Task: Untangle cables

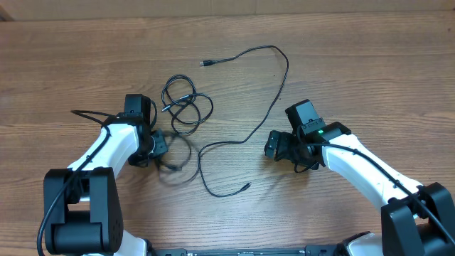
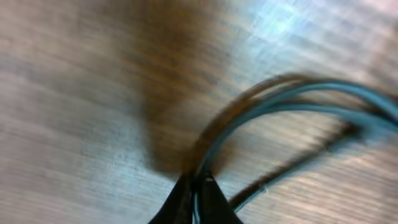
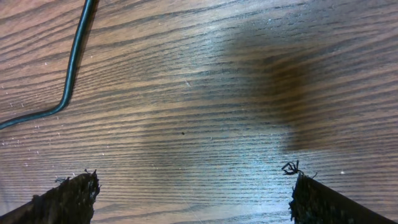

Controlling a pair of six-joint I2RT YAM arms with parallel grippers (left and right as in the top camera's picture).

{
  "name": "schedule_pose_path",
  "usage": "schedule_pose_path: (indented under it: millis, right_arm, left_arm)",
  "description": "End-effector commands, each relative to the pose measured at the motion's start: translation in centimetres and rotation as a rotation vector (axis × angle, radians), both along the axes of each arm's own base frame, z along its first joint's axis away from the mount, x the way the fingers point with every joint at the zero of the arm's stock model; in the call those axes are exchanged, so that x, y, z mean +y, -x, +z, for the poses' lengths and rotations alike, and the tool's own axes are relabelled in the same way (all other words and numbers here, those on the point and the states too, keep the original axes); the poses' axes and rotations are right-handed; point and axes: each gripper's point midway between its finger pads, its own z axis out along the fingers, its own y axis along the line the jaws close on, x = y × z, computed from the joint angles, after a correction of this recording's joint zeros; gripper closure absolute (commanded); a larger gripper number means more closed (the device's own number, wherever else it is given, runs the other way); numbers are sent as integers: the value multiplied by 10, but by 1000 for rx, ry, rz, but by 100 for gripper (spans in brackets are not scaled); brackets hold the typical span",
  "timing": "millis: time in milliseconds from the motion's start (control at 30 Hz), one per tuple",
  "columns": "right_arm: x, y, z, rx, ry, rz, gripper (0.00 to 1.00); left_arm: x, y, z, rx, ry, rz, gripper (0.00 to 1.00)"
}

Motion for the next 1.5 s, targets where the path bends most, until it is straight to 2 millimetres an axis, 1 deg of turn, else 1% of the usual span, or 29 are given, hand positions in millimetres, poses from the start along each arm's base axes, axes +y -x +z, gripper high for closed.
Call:
schedule_pose_path:
  millis: [0, 133, 167, 233, 500, 533, 600, 633, 667, 700, 733, 767, 800, 933, 1000, 1100, 1133, 1233, 1300, 1400, 1467]
  right_arm:
    - [-3, -1, -2, -5, 11, -1, 0]
    - [-2, -1, -2, -4, 10, -1, 0]
    - [-3, -1, -2, -5, 11, -1, 0]
    - [-3, -1, -2, -5, 11, -1, 0]
    - [-3, -1, -2, -5, 11, -1, 0]
    - [-2, -1, -2, -5, 10, -1, 0]
    - [-2, -1, -2, -5, 10, -1, 0]
    - [-2, -1, -2, -5, 10, -1, 0]
    - [-2, -1, -2, -5, 10, -1, 0]
    - [-2, -1, -2, -6, 10, -1, 0]
    - [-2, -1, -2, -6, 10, -1, 0]
    - [-2, -1, -2, -5, 10, -1, 0]
    - [-2, -1, -2, -5, 10, -1, 0]
    - [-2, -1, -2, -5, 10, -1, 0]
    - [-2, -1, -2, -5, 10, -1, 0]
    - [-2, -1, -2, -4, 10, 0, 0]
    - [-2, -1, -2, -4, 10, -1, 0]
    - [-2, -1, -2, -4, 10, -1, 0]
    - [-2, -1, -2, -4, 10, -1, 0]
    - [-2, -1, -2, -4, 10, -1, 0]
    - [-1, -1, -2, -6, 4, 0, 0]
  left_arm:
    - [-5, 1, -9, 4, 23, -2, 96]
    - [-8, -18, 4, -46, 45, 24, 96]
    - [-12, -27, 12, -63, 67, 20, 96]
    - [-14, -35, 23, -77, 80, 18, 96]
    - [-13, -70, 79, -142, 75, 15, 96]
    - [-15, -72, 85, -146, 82, 13, 94]
    - [-17, -73, 96, -138, 94, 11, 73]
    - [-17, -71, 99, -129, 98, 10, 64]
    - [-17, -70, 101, -120, 97, 7, 53]
    - [-17, -68, 103, -111, 95, -4, 37]
    - [-17, -65, 104, -100, 92, -15, 25]
    - [-17, -62, 105, -87, 90, -25, 16]
    - [-17, -60, 105, -77, 88, -29, 11]
    - [-14, -51, 104, -39, 82, -23, 7]
    - [-12, -51, 109, -36, 83, -17, 7]
    - [-9, -56, 127, -54, 83, -10, 5]
    - [-8, -60, 139, -72, 82, -8, 4]
    - [-8, -69, 164, -119, 81, -11, 0]
    - [-8, -74, 178, -147, 81, -11, 0]
    - [-9, -74, 182, -150, 86, -12, 0]
    - [-12, -67, 179, -116, 100, -14, 0]
